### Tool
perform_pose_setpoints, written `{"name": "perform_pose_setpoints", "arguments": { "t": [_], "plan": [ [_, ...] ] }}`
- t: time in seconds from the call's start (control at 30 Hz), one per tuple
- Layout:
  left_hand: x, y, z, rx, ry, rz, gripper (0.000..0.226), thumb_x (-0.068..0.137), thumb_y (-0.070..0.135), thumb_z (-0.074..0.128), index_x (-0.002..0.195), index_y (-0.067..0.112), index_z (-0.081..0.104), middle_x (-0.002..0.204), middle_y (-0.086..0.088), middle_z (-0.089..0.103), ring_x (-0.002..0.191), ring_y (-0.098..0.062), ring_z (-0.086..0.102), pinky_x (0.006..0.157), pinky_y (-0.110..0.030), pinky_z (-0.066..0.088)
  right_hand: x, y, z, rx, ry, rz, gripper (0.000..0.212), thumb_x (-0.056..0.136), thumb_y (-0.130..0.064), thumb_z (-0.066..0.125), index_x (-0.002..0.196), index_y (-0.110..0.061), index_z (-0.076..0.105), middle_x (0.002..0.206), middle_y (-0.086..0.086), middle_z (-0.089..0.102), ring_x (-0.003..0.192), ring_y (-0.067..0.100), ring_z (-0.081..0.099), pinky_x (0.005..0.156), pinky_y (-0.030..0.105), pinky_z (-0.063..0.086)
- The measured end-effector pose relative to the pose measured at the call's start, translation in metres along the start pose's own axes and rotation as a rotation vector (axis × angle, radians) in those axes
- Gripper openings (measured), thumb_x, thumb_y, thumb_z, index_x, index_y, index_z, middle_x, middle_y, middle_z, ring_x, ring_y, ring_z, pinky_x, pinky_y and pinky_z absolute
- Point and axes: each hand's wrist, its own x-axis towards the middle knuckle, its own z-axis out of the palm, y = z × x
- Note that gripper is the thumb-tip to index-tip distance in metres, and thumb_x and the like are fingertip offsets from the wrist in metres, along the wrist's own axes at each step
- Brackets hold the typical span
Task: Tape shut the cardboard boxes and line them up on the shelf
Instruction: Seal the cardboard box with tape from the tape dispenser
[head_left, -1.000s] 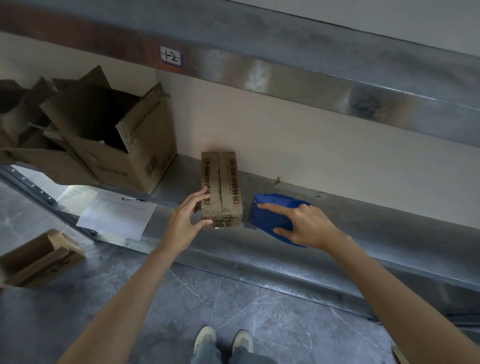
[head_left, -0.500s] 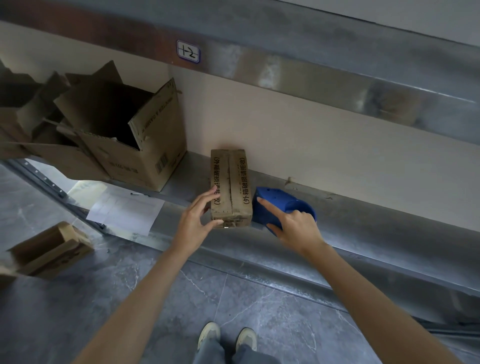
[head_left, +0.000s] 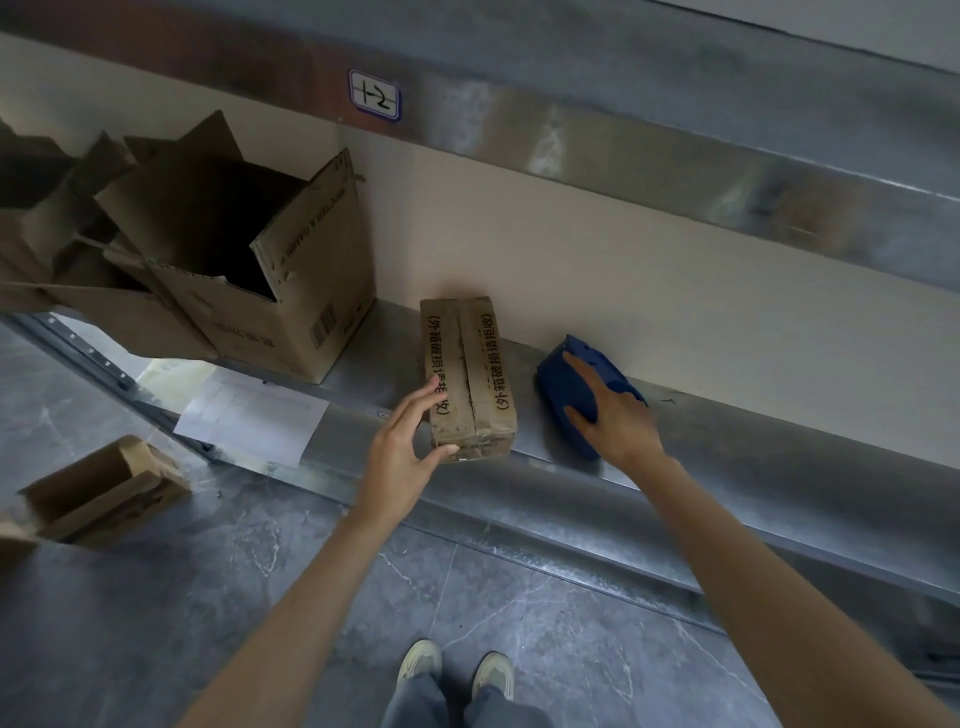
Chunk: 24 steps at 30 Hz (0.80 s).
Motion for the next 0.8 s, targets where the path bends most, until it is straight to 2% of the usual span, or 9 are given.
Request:
{"name": "perform_pose_setpoints", "arguments": {
  "t": [0.13,0.23,0.37,0.47,0.53,0.63,0.7,0.77,0.8],
  "plan": [
    [0.000,0.001,0.001,-0.009,0.005,-0.010,0.068,0.073,0.003,0.083,0.135,0.015,0.055,0.150,0.009,0.045,0.138,-0.003,0.040,0.109,-0.045,0.045,0.002,0.006,0.003,0.079,-0.038,0.004,0.069,0.099,-0.038,0.049,0.153,-0.045,0.007,0.079,0.012,0.065,0.054,0.024,0.056,0.051,0.037,0.052],
    [0.000,0.000,0.001,-0.020,-0.003,-0.015,0.069,0.072,0.003,0.083,0.135,0.016,0.055,0.149,0.010,0.046,0.138,-0.003,0.041,0.108,-0.045,0.046,0.003,0.009,-0.001,0.126,-0.085,-0.017,0.072,0.099,-0.040,0.049,0.152,-0.046,0.000,0.096,0.015,0.067,0.065,0.028,0.062,0.060,0.043,0.055],
    [0.001,0.002,0.000,-0.007,-0.006,-0.029,0.069,0.072,0.004,0.084,0.133,0.016,0.056,0.149,0.012,0.046,0.137,-0.002,0.041,0.108,-0.044,0.046,0.001,0.006,-0.007,0.219,-0.119,-0.009,0.082,0.097,-0.042,0.054,0.149,-0.051,-0.009,0.132,0.013,0.058,0.098,0.033,0.064,0.073,0.044,0.057],
    [0.002,0.005,-0.002,0.018,-0.021,-0.036,0.069,0.072,0.004,0.084,0.134,0.016,0.055,0.149,0.012,0.044,0.137,-0.003,0.041,0.109,-0.044,0.045,-0.002,0.006,-0.010,0.256,-0.133,-0.012,0.088,0.094,-0.043,0.058,0.148,-0.053,-0.011,0.146,0.011,0.047,0.118,0.033,0.056,0.088,0.041,0.053],
    [0.002,0.007,-0.004,0.028,-0.035,-0.035,0.069,0.073,0.004,0.084,0.134,0.015,0.054,0.149,0.012,0.043,0.138,-0.004,0.040,0.109,-0.044,0.045,-0.004,0.008,-0.012,0.277,-0.128,0.003,0.088,0.092,-0.047,0.059,0.147,-0.055,-0.010,0.147,0.011,0.044,0.123,0.033,0.051,0.093,0.043,0.050],
    [0.002,0.009,-0.008,0.051,-0.075,-0.011,0.070,0.075,0.009,0.084,0.136,0.015,0.052,0.152,0.010,0.039,0.140,-0.006,0.038,0.111,-0.045,0.043,-0.010,0.010,-0.020,0.188,-0.047,0.061,0.084,0.089,-0.056,0.057,0.148,-0.052,-0.003,0.125,0.012,0.051,0.106,0.033,0.055,0.076,0.040,0.051],
    [0.002,0.008,-0.010,0.096,-0.106,0.020,0.070,0.076,0.017,0.084,0.138,0.016,0.051,0.156,0.012,0.033,0.142,-0.005,0.034,0.114,-0.044,0.039,-0.017,0.008,-0.023,-0.007,0.157,0.012,0.080,0.089,-0.055,0.057,0.153,-0.039,0.012,0.110,0.011,0.055,0.094,0.031,0.056,0.069,0.038,0.050],
    [0.002,0.006,-0.013,0.150,-0.113,0.058,0.071,0.077,0.028,0.083,0.140,0.019,0.051,0.158,0.016,0.026,0.144,-0.003,0.028,0.116,-0.039,0.031,-0.024,-0.001,-0.024,-0.042,0.301,-0.090,0.072,0.089,-0.050,0.061,0.150,-0.027,0.031,0.113,0.010,0.058,0.098,0.031,0.056,0.069,0.037,0.049],
    [0.002,0.005,-0.015,0.174,-0.113,0.069,0.072,0.077,0.035,0.081,0.141,0.020,0.051,0.159,0.018,0.024,0.145,-0.002,0.025,0.116,-0.037,0.029,-0.027,-0.008,-0.024,0.003,0.317,-0.161,0.069,0.089,-0.048,0.062,0.148,-0.024,0.036,0.119,0.010,0.058,0.105,0.030,0.056,0.072,0.037,0.050]
  ]
}}
